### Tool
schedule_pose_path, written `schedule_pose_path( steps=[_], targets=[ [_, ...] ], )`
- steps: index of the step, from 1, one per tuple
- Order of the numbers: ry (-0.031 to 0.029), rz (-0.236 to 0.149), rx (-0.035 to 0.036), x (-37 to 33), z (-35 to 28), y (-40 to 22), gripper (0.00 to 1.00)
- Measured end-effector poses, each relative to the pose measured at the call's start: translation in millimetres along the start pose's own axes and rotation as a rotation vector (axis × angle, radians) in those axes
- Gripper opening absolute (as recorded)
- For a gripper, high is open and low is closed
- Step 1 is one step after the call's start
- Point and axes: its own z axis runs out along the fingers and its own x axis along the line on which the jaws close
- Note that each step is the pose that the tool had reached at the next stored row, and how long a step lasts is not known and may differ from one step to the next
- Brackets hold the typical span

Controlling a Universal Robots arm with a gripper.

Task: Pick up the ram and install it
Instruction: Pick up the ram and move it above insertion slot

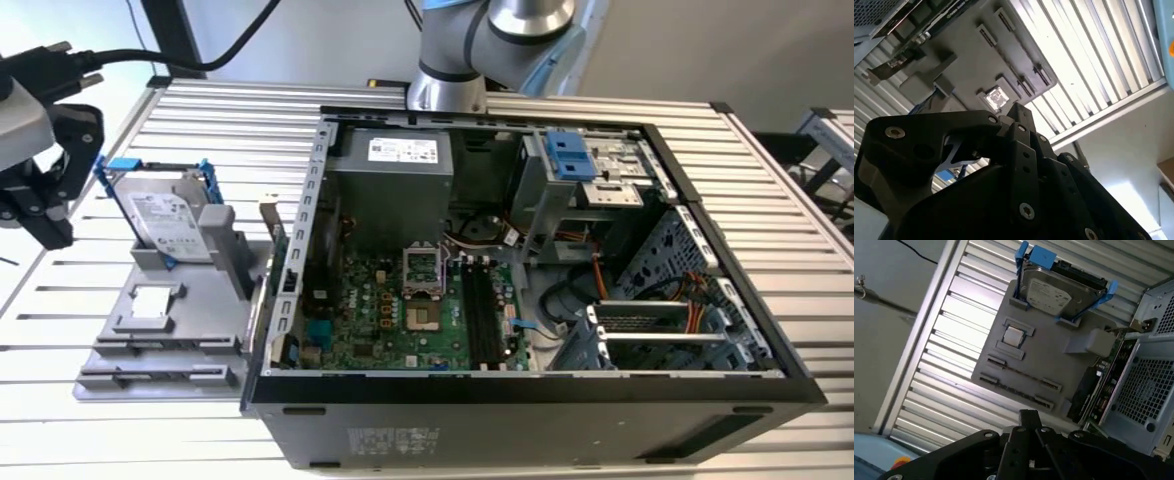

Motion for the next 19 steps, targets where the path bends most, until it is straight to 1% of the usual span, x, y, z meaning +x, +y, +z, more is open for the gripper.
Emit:
schedule_pose_path(
  steps=[19],
  targets=[
    [0.0172, -0.346, -0.0038, 0.0, 0.0, 0.0, 0.00]
  ],
)
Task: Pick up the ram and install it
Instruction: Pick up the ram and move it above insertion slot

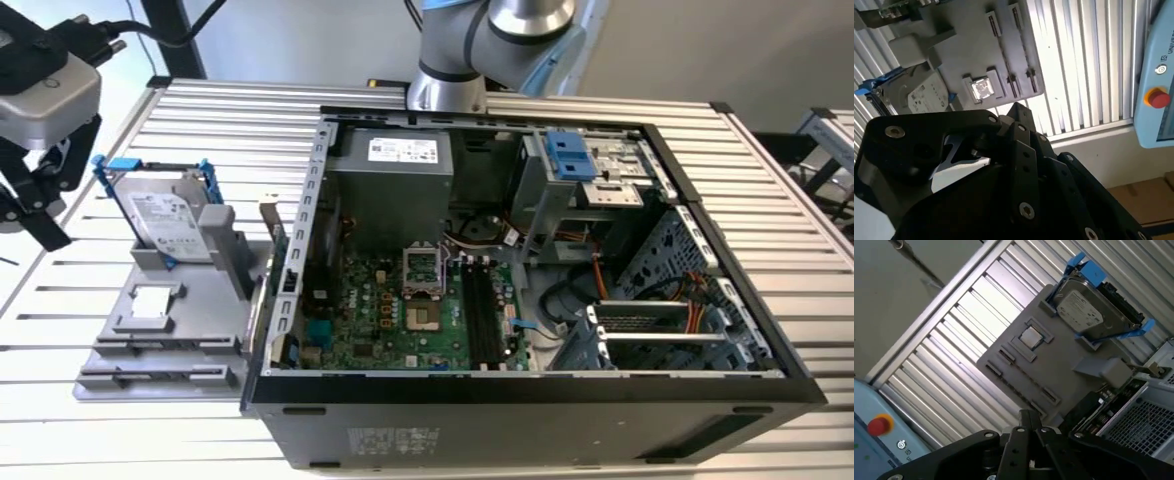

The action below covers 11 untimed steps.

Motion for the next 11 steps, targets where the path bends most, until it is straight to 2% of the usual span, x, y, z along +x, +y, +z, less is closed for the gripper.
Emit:
schedule_pose_path(
  steps=[6, 11],
  targets=[
    [0.0029, -0.110, 0.0013, 0.0, 0.0, -0.1, 0.00],
    [0.0016, -0.199, 0.0063, 0.0, 0.0, 0.0, 0.00]
  ],
)
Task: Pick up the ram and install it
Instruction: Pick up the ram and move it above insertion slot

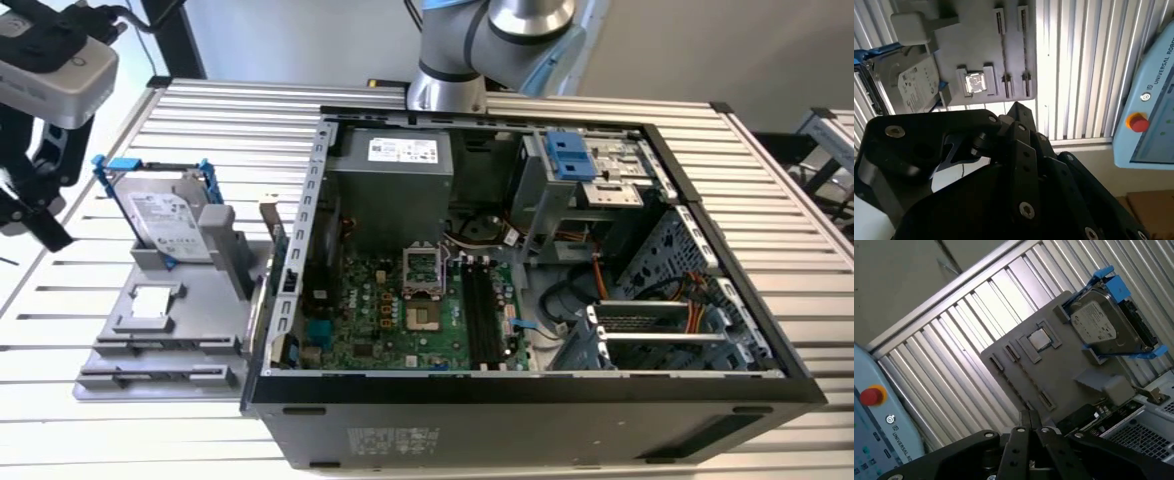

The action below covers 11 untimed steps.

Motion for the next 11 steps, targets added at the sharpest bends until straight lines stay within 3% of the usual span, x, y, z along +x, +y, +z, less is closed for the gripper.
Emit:
schedule_pose_path(
  steps=[11],
  targets=[
    [-0.0057, -0.202, 0.0163, 0.0, 0.0, 0.0, 0.00]
  ],
)
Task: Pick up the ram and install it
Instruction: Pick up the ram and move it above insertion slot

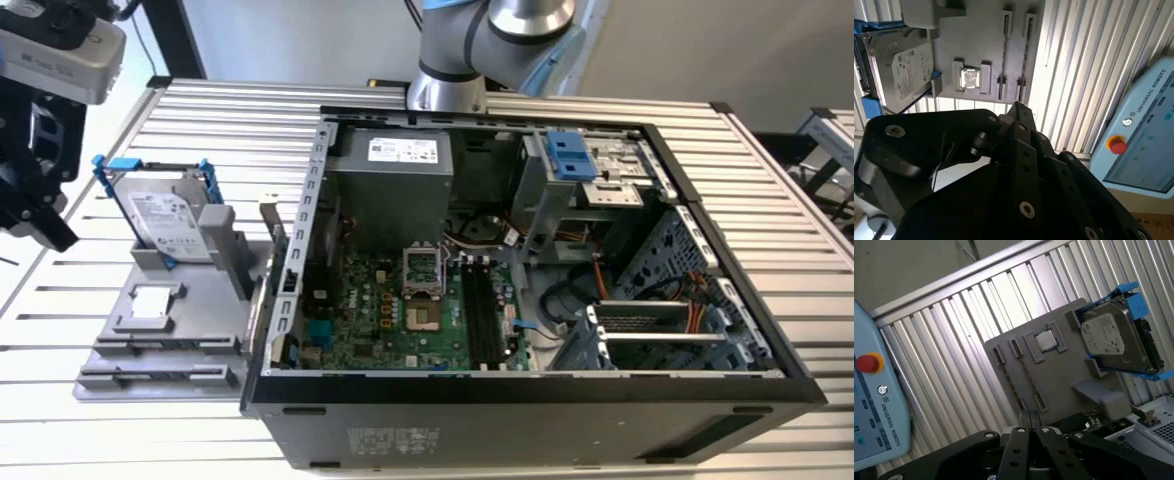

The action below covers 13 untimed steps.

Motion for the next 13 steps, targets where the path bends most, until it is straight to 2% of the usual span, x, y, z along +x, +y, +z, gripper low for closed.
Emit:
schedule_pose_path(
  steps=[4, 13],
  targets=[
    [-0.0018, -0.073, 0.0049, 0.0, 0.1, 0.0, 0.00],
    [0.0004, -0.236, 0.0007, 0.0, 0.5, 0.0, 0.00]
  ],
)
